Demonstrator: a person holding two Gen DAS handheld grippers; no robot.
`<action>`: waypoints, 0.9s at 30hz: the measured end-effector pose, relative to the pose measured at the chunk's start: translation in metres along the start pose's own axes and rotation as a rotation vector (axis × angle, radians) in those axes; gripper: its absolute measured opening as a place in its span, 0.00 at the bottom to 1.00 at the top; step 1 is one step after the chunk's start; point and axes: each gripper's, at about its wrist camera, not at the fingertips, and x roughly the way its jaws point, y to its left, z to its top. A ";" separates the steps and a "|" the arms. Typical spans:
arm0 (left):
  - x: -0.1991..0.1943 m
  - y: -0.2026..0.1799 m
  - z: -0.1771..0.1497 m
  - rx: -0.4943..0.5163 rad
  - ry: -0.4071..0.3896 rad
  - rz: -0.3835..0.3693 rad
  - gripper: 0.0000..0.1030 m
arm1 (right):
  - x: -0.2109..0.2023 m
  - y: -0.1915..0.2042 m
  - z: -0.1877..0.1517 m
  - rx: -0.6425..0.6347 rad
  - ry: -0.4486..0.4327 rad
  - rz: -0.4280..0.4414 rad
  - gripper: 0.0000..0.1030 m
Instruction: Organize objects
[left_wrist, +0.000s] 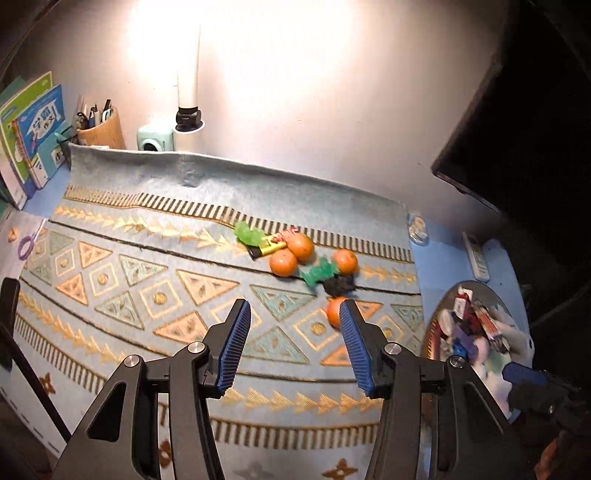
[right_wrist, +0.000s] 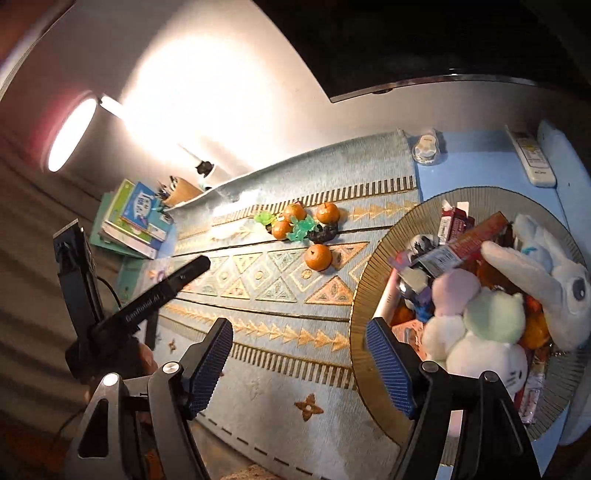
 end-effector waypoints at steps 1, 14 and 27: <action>0.016 0.011 0.010 -0.019 0.011 0.012 0.46 | 0.010 0.009 0.005 -0.005 -0.001 -0.031 0.72; 0.153 0.057 0.054 -0.042 0.167 -0.101 0.46 | 0.144 0.032 0.044 0.146 0.135 -0.245 0.72; 0.176 0.038 0.049 0.080 0.153 -0.126 0.39 | 0.179 0.018 0.050 0.232 0.164 -0.353 0.72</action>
